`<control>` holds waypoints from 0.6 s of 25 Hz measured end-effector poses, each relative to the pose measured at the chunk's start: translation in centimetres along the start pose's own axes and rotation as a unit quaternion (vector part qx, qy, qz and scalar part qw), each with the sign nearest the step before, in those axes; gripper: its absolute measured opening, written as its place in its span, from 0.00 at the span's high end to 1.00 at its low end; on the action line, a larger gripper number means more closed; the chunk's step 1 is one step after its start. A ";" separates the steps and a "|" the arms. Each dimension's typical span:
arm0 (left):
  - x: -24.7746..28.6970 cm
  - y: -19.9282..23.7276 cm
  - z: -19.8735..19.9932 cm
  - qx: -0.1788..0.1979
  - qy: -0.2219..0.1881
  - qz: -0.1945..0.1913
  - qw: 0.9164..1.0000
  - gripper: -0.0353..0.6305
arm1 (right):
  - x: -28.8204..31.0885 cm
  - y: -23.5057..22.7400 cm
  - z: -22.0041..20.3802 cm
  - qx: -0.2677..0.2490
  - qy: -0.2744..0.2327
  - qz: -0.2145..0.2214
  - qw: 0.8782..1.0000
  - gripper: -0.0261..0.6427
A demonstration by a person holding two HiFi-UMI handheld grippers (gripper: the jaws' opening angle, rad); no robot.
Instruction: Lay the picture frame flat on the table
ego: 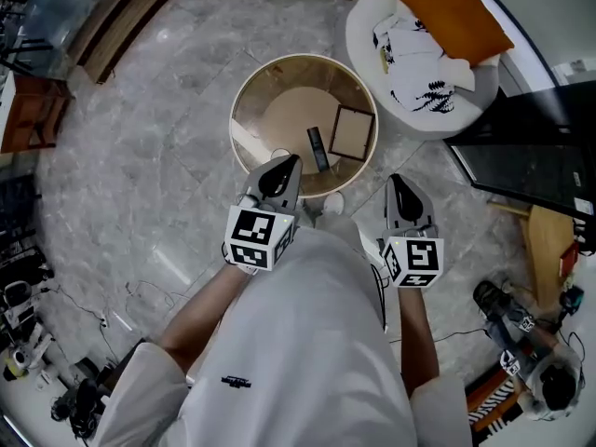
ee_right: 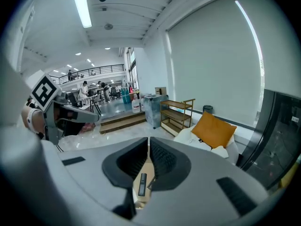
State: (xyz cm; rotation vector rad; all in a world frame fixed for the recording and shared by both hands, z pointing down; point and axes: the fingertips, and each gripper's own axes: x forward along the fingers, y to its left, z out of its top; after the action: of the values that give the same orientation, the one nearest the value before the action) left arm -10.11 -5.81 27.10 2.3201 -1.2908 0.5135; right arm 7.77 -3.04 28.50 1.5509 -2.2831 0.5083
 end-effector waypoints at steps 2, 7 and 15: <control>-0.4 -0.2 0.4 0.004 -0.006 -0.004 1.000 0.94 | -0.3 0.1 0.9 0.001 -0.008 -0.002 1.000 0.95; -1.0 -0.2 1.0 0.006 -0.012 -0.014 1.000 0.94 | -0.8 0.9 2.3 0.002 -0.023 -0.004 1.000 0.95; -1.8 -0.6 1.5 0.017 -0.016 -0.028 0.999 0.94 | -1.5 1.9 2.3 0.004 -0.025 -0.011 1.000 0.95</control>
State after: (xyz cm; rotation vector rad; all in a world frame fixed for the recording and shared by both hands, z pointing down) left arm -10.34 -5.06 24.78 2.3946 -1.2371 0.4869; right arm 6.33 -2.30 25.56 1.6082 -2.3007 0.4781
